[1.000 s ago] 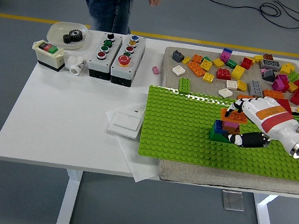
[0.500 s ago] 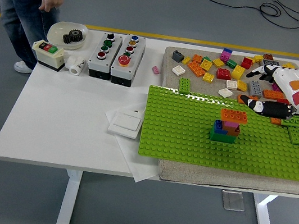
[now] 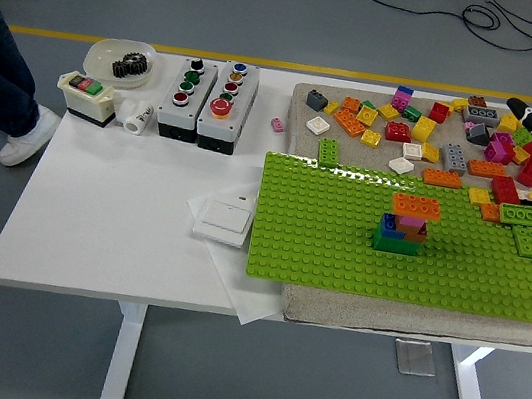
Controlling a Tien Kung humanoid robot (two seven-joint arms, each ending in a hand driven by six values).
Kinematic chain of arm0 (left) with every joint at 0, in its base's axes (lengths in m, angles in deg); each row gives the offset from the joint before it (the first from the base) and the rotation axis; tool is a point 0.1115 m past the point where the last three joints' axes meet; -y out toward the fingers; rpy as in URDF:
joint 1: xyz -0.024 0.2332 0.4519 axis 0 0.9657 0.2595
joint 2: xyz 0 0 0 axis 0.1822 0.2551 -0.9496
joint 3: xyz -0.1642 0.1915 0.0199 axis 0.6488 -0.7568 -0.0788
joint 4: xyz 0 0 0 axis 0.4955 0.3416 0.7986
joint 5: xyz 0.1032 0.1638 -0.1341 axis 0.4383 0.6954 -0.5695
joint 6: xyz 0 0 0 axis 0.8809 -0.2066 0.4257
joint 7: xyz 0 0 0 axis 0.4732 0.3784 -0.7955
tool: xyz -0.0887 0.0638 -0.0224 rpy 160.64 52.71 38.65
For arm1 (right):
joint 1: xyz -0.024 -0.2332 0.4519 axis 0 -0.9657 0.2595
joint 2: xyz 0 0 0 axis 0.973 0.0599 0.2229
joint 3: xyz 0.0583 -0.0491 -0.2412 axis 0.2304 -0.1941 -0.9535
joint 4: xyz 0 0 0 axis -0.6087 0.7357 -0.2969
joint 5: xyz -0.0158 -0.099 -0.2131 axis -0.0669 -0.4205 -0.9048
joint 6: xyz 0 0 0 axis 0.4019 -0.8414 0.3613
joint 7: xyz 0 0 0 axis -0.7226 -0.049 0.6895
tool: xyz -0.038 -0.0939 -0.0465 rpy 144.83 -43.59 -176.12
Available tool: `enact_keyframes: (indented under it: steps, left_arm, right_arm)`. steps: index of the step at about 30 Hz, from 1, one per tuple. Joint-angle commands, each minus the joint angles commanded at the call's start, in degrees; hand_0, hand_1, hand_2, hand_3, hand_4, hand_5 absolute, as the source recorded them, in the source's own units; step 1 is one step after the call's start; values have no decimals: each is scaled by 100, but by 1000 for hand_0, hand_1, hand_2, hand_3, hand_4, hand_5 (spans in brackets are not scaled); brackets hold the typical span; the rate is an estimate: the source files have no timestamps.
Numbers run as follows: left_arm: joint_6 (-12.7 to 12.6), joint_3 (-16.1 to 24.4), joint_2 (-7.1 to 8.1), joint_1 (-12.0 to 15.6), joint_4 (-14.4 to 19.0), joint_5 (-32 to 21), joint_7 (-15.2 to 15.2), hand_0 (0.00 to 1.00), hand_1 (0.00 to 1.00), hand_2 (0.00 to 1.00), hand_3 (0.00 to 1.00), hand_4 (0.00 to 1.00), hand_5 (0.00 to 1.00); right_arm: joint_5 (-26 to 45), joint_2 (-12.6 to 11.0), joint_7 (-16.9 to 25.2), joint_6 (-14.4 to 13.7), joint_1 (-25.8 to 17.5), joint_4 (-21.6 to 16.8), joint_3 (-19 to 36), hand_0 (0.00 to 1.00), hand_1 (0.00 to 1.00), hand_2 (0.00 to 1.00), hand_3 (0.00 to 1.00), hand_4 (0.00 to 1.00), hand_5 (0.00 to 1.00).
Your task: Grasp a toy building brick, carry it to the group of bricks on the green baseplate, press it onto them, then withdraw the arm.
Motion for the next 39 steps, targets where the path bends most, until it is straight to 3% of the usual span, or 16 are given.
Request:
enact_keyframes:
  steps: [1, 2, 7, 8, 13, 15, 17, 19, 24, 39]
  left_arm:
    - [2, 8, 0, 2, 0, 0, -1, 848, 848, 823, 630, 716, 620]
    - [5, 29, -2, 5, -1, 0, -1, 849, 847, 822, 630, 716, 619]
    - [-7, 131, -13, 27, -9, 0, 16, 849, 847, 822, 630, 716, 619]
    - [-16, 144, -14, 36, -10, 0, 25, 848, 846, 823, 630, 716, 618]
    - [-35, 217, -26, 63, -16, 0, 54, 848, 846, 823, 630, 716, 618]
    - [-42, 256, -32, 71, -19, 0, 70, 848, 846, 823, 630, 717, 617]
    - [-57, 283, -40, 79, -23, 0, 85, 848, 846, 823, 630, 717, 617]
    - [-70, 313, -48, 86, -27, 0, 97, 848, 846, 823, 630, 717, 617]
    - [-97, 360, -62, 110, -32, 0, 118, 848, 846, 822, 631, 715, 616]
    - [-65, 363, -77, 142, -28, 0, 111, 848, 847, 822, 630, 718, 617]
  right_arm:
    - [261, 3, 2, 40, 3, 29, 19, 833, 820, 859, 873, 986, 688]
    - [484, 9, -7, 129, 12, 100, 62, 858, 827, 864, 881, 998, 773]
    - [1676, 43, -159, 684, 83, 479, 194, 858, 827, 864, 881, 998, 773]
    - [1937, 49, -215, 832, 102, 569, 202, 866, 829, 864, 881, 998, 864]
    - [3128, 91, -452, 1534, 187, 1022, 170, 866, 829, 864, 881, 998, 864]
    - [3724, 109, -475, 1808, 204, 1227, 132, 850, 816, 846, 870, 998, 920]
    - [4097, 117, -458, 1937, 208, 1309, 112, 850, 816, 846, 870, 998, 920]
    - [4472, 123, -428, 2038, 216, 1368, 94, 850, 816, 846, 870, 998, 920]
    - [4559, 137, -379, 2199, 237, 1503, 40, 847, 811, 842, 866, 998, 951]
    - [4554, 158, -399, 2231, 204, 1521, -33, 850, 808, 840, 863, 998, 977]
